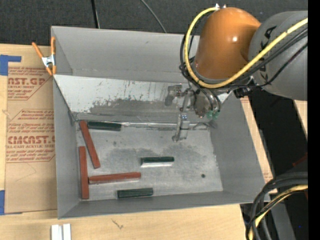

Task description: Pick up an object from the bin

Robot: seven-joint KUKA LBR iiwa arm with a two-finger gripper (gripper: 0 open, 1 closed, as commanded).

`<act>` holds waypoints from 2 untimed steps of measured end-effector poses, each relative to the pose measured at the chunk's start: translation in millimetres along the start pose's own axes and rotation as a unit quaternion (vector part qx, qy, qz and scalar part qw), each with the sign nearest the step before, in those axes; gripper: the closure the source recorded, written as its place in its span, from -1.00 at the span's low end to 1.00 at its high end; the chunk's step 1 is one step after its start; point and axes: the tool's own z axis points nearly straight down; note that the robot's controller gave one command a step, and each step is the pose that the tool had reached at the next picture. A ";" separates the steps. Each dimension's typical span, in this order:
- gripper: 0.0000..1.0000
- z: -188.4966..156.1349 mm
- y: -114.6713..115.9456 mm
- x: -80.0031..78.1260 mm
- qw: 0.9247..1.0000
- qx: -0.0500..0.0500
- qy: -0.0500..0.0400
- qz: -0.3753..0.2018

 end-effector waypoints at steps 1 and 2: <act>-1.00 0.0 0.0 0.0 1.000 0.000 0.000 0.000; -1.00 19.4 0.3 15.4 0.999 0.001 -0.005 -0.038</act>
Offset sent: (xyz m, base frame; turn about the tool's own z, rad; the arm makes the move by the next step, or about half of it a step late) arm -0.0690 -0.0011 -0.0879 -0.2885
